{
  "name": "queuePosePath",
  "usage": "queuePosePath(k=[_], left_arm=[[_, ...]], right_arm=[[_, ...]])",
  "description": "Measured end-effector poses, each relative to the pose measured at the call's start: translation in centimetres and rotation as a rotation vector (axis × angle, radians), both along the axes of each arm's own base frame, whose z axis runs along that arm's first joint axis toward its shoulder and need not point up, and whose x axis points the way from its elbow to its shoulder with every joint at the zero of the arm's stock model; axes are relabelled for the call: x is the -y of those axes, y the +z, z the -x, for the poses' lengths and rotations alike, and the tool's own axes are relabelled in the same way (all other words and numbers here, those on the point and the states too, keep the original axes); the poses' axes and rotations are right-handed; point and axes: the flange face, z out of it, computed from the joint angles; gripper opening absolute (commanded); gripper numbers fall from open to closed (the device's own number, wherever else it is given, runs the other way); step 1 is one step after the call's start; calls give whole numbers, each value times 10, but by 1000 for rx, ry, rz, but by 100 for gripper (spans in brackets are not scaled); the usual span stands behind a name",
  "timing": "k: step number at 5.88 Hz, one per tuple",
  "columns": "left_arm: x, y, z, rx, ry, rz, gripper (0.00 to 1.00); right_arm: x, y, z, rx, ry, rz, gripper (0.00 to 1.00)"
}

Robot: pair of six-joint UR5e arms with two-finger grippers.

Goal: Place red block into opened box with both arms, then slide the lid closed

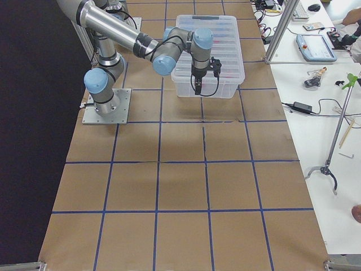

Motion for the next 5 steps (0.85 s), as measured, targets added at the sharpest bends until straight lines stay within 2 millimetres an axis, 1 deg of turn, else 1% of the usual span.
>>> queuePosePath(k=[1, 2, 3, 4, 5], left_arm=[[0, 0, 0, -1, 0, 0, 98], [0, 0, 0, -1, 0, -1, 98], [0, 0, 0, -1, 0, -1, 98], [0, 0, 0, -1, 0, -1, 98], [0, 0, 0, -1, 0, -1, 98]], right_arm=[[4, 13, 1, -15, 1, 21, 100], [10, 41, 3, -24, 1, 34, 100], [15, 73, 1, -18, -4, 13, 100], [19, 105, -16, -8, -39, -19, 100], [20, 126, -55, -7, -78, -40, 100]])
